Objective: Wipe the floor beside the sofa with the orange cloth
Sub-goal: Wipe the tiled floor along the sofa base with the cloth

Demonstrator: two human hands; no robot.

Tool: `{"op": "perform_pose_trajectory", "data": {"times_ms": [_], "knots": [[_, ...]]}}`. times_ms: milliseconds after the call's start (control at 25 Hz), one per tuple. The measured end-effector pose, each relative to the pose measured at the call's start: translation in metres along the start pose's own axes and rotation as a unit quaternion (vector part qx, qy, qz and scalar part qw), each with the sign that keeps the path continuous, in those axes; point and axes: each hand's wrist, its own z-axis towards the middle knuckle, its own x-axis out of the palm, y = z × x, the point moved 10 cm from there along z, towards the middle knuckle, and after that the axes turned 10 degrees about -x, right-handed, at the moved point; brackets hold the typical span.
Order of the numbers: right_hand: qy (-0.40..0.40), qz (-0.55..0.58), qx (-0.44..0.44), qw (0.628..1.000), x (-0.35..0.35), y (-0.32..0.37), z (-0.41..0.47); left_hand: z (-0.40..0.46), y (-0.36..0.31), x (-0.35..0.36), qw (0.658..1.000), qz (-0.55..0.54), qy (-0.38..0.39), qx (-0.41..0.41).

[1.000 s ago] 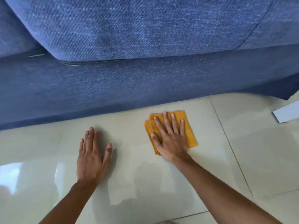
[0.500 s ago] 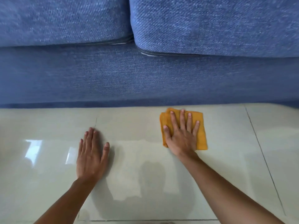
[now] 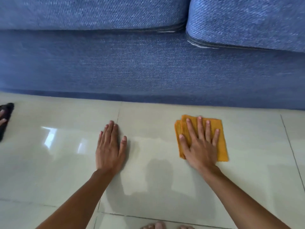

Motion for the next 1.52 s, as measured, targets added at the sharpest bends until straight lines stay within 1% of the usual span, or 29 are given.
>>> {"op": "perform_pose_trajectory", "data": {"times_ms": [80,160,280,320,360,400,440,520,560,600,680,760,840,920,1000,1120,1200,1360,1520], "knots": [[-0.003,0.022,-0.004,1.000,0.001,0.036,0.033,0.002,0.005,-0.005,1.000,0.000,0.007,0.015],[0.004,0.032,-0.044,0.999,0.001,0.083,0.049,0.001,0.015,-0.007,0.999,0.019,0.006,0.029],[0.022,0.024,-0.164,0.986,0.006,0.139,0.019,0.001,0.029,-0.008,0.999,0.031,-0.001,0.011],[0.026,0.023,-0.205,0.978,0.007,0.144,-0.001,0.001,0.028,-0.008,0.999,0.032,0.000,0.012],[0.026,0.020,-0.228,0.973,0.008,0.136,-0.017,0.000,0.027,-0.007,0.999,0.033,0.003,0.015],[0.020,0.015,-0.229,0.973,0.006,0.121,-0.025,-0.001,0.025,-0.007,0.999,0.032,0.005,0.018],[0.009,0.007,-0.210,0.978,0.005,0.101,-0.023,0.000,0.025,-0.008,0.999,0.030,0.006,0.019],[-0.004,-0.005,-0.147,0.989,0.003,0.070,0.001,0.001,0.026,-0.008,1.000,0.021,0.004,0.019],[0.000,-0.006,-0.118,0.993,0.003,0.066,0.016,0.001,0.027,-0.007,1.000,0.016,0.005,0.014],[0.003,-0.002,-0.098,0.995,0.003,0.074,0.031,0.001,0.030,-0.008,1.000,0.011,0.005,0.006],[0.001,0.014,-0.091,0.996,0.004,0.109,0.059,0.002,0.033,-0.007,1.000,0.004,0.004,-0.006],[0.002,0.034,-0.115,0.993,0.005,0.156,0.076,0.003,0.035,-0.009,1.000,0.002,0.000,-0.004],[0.002,0.036,-0.163,0.986,0.007,0.195,0.077,0.003,0.035,-0.010,1.000,-0.006,-0.007,0.005],[0.004,0.037,-0.225,0.974,0.008,0.221,0.065,0.003,0.035,-0.012,1.000,-0.019,-0.016,0.010],[0.012,0.028,-0.289,0.957,0.009,0.232,0.046,0.002,0.035,-0.013,0.999,-0.029,-0.022,0.013],[0.033,0.017,-0.350,0.936,0.012,0.223,0.013,0.002,0.037,-0.010,1.000,-0.018,-0.019,0.017],[0.043,0.029,-0.352,0.934,0.011,0.203,-0.006,0.003,0.036,-0.007,1.000,-0.003,-0.010,0.015],[0.050,0.036,-0.311,0.948,0.007,0.145,-0.030,0.001,0.034,-0.006,1.000,0.019,0.003,0.007],[0.030,0.011,-0.224,0.974,-0.001,0.056,-0.031,0.000,0.030,-0.007,1.000,0.028,0.011,0.002]]}}
